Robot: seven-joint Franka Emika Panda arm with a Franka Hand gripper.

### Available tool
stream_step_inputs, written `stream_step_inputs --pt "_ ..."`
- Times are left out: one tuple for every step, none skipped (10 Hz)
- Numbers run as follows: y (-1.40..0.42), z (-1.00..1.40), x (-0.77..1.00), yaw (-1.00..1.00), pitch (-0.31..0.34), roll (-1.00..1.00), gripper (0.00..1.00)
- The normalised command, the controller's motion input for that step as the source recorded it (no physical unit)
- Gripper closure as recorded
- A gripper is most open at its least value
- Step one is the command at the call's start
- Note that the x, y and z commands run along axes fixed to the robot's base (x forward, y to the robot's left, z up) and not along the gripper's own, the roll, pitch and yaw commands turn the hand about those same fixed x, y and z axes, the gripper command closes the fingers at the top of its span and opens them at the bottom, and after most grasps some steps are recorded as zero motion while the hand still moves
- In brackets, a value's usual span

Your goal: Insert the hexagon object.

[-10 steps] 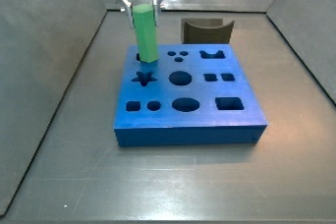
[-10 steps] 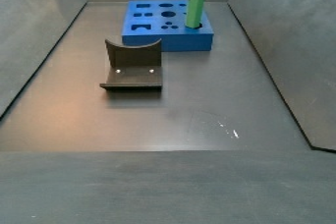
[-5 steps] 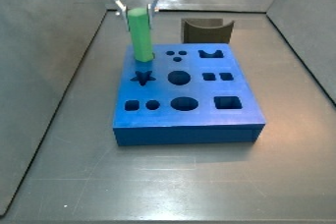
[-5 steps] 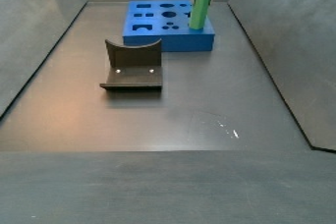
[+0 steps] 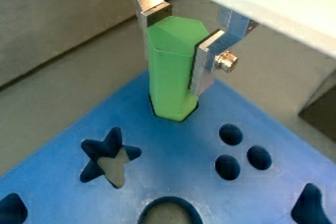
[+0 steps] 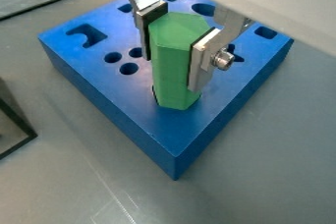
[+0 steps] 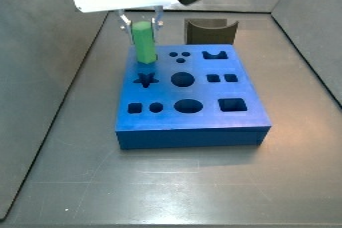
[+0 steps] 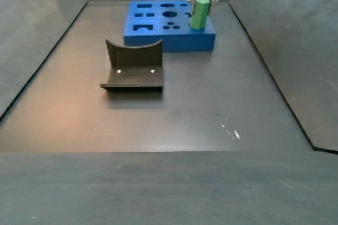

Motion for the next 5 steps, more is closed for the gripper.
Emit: stream_step_inputs --pt "0.0 -0.28 0.25 -0.21 0.004 -0.01 1.0" --pt "0.0 -0.25 0.28 -0.22 0.036 0.0 1.0" --pt "0.0 -0.14 0.08 -0.21 0.0 0.0 1.0" --pt "0.0 -0.02 0.0 0.0 -0.033 -0.04 1.0" --pt "0.0 0.0 0.0 0.0 0.0 0.0 1.0"
